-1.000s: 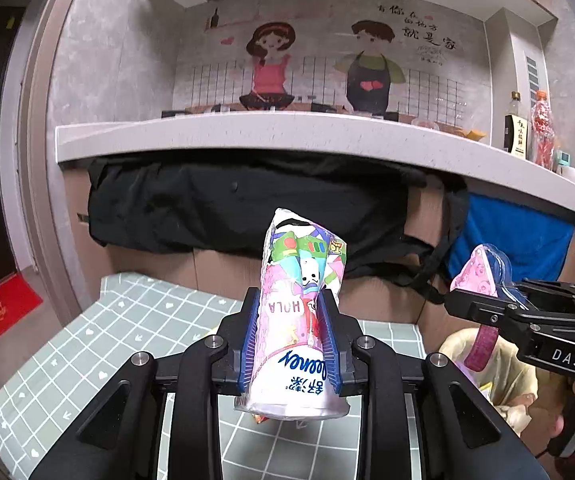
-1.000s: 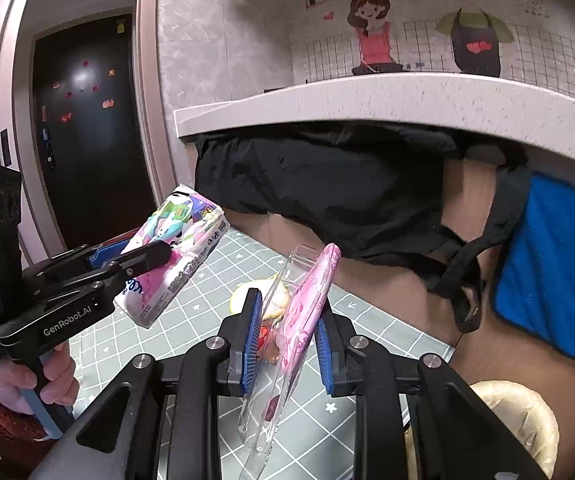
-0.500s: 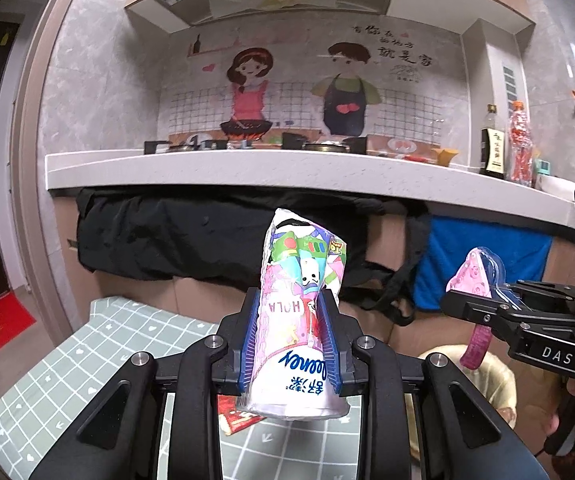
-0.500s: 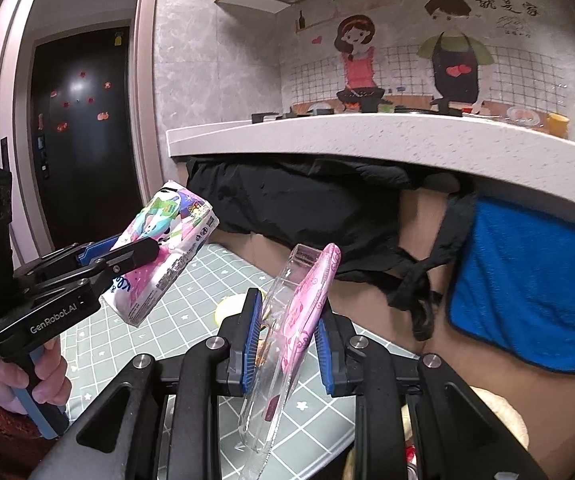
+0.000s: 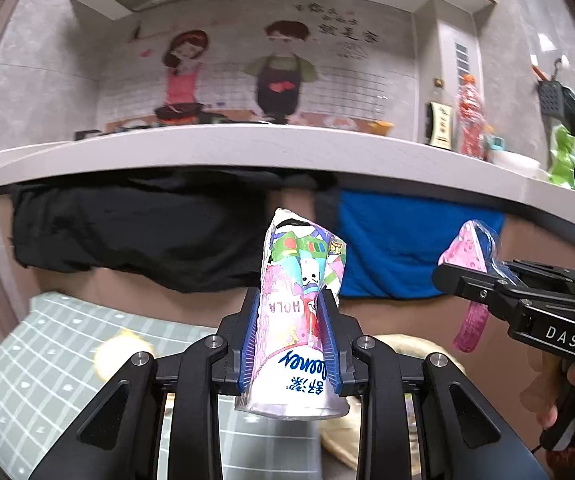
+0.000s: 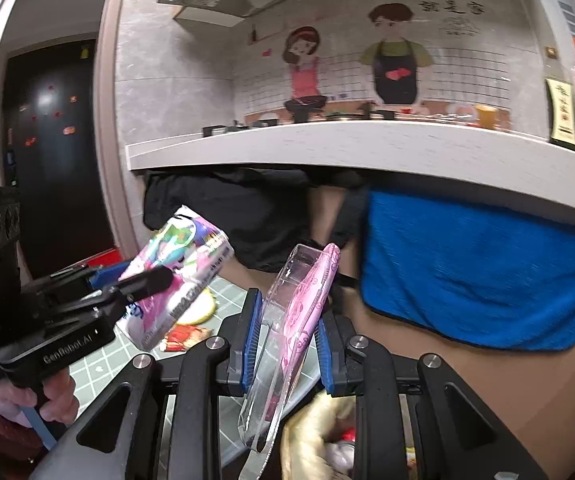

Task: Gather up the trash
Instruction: 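Lift the pink tissue pack and pink wrapper toward the trash bag, then open both tools over the trash bag to drop the tissue pack and wrapper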

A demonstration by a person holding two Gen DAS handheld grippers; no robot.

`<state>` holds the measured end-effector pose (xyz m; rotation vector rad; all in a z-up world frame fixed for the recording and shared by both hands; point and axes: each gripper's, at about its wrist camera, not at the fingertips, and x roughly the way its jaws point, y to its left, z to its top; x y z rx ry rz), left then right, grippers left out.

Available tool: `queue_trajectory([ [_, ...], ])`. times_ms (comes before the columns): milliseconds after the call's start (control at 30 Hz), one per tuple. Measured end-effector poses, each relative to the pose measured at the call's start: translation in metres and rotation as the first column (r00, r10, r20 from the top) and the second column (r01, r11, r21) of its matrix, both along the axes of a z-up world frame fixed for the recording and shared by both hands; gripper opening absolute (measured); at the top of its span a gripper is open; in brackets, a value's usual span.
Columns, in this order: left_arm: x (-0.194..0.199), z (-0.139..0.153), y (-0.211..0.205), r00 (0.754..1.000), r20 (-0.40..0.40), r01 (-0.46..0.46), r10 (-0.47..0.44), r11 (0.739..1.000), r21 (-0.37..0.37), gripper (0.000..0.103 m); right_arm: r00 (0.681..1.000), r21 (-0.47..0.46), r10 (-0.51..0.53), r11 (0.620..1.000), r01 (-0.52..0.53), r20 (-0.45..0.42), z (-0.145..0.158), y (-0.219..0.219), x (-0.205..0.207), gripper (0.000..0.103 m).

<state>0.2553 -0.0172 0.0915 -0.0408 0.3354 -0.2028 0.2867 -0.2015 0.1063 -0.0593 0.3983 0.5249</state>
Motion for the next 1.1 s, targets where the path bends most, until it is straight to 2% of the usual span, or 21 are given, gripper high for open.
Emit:
queue_trajectory([
  [433, 0.021, -0.016, -0.069, 0.993, -0.022, 0.114, -0.114, 0.993, -0.016, 0.029, 0.991, 0.020, -0.125, 0.992, 0.126, -0.036, -0.017, -0.069, 0.002, 0.024],
  [667, 0.038, -0.028, -0.084, 0.989, -0.054, 0.134, -0.134, 0.991, -0.009, 0.029, 0.985, 0.039, -0.157, 0.986, 0.160, -0.068, -0.032, -0.089, 0.012, 0.024],
  [1100, 0.063, -0.051, -0.092, 0.981, -0.121, 0.149, -0.150, 0.989, -0.017, 0.029, 0.976, 0.048, -0.171, 0.983, 0.179, -0.131, -0.058, -0.099, 0.033, 0.024],
])
